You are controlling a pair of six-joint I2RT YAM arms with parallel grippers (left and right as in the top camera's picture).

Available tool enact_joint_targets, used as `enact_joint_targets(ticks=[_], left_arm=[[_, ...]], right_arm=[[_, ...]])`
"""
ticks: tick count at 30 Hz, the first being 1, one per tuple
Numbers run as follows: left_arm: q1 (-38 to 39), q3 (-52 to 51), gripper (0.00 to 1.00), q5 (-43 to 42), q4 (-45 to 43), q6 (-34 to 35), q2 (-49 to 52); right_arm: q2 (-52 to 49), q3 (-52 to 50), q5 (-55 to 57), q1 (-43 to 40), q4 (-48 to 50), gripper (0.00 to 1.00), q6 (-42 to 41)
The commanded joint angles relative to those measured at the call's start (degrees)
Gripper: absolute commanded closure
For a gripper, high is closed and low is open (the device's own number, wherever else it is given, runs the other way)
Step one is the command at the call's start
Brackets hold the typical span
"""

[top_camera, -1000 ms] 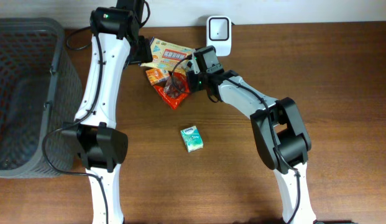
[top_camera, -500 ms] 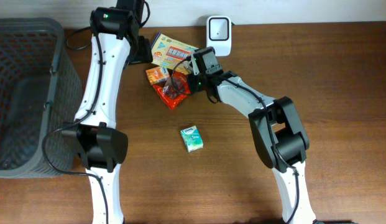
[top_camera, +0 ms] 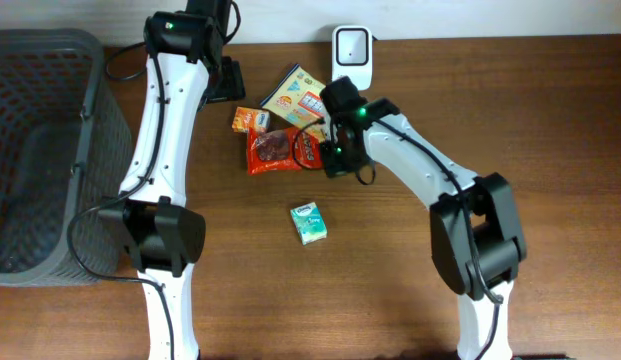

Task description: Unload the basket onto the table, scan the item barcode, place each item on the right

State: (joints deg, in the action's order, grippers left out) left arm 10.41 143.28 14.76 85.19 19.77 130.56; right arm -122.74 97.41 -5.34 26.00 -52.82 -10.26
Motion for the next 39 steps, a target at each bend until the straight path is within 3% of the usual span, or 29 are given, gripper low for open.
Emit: enact_joint_targets(ticks=[1,3,6,8,10,11,13,16,19,25,28,30,31,32,34,35,39], left_arm=[[-0.48,-0.11,0.12,-0.42,-0.02,0.55,0.24],[-0.48,-0.11,0.11,-0.42,-0.02,0.55,0.24],[-0.48,-0.11,0.11,-0.42,-0.04,0.55,0.24],[-0.48,-0.11,0.11,-0.42,-0.04,0.55,0.24],[-0.46,-0.11,0.11,-0.42,-0.02,0.55,0.24],[-0.48,-0.11,0.11,-0.42,0.0,0.55,0.24],[-0.48,-0.11,0.1,-0.42,0.04,0.55,0.24],[-0.46,-0.11,0.1,-0.42,0.15,0.55,0.24],[-0.46,-0.11,0.1,-0.44,0.09,0.55,0.24],[-0.46,-0.11,0.09,-0.42,-0.04,0.55,0.24],[-0.48,-0.11,0.09,-0.44,-0.04,0.55,0.24],[-0.48,-0.11,0.09,-0.42,-0.07,0.55,0.24],[-0.48,-0.11,0.09,-0.42,-0.11,0.55,0.24],[-0.46,-0.11,0.08,-0.44,-0.22,0.55,0.24],[-0.46,-0.11,0.08,-0.42,-0.33,0.55,0.24],[-0.48,-0.11,0.08,-0.42,-0.37,0.55,0.24],[-0.48,-0.11,0.06,-0.42,-0.68,0.55,0.24]], right_arm=[[1.09,0.02,-0.44,0.63,-9.94,0.96,-2.93],[1.09,0.02,-0.24,0.61,-12.87,0.96,-2.89],[1.09,0.02,0.76,0.52,-8.96,0.95,-1.53],[1.09,0.02,1.31,0.52,-0.63,0.83,1.66],[1.09,0.02,1.42,0.52,5.4,0.3,3.3],[1.09,0.02,1.86,0.55,8.72,0.17,4.37],[0.74,0.02,5.62,0.59,12.98,0.11,4.48],[-0.55,0.0,11.43,0.57,15.76,0.11,5.9],[-2.93,0.0,10.08,0.74,19.67,0.11,10.84],[-7.08,0.0,10.16,1.05,27.34,0.12,13.94],[-8.57,0.0,10.58,1.05,27.96,0.19,14.56],[-9.9,0.0,10.58,1.05,27.1,0.35,14.53],[-10.56,0.0,10.56,1.05,25.94,0.51,14.51],[-10.78,0.0,10.54,1.05,24.9,0.59,14.47],[-10.82,0.0,10.54,1.05,21.9,0.87,14.27],[-10.69,0.02,10.56,1.05,20.35,0.96,13.53],[-10.6,0.02,9.92,1.05,15.54,0.96,11.23]])
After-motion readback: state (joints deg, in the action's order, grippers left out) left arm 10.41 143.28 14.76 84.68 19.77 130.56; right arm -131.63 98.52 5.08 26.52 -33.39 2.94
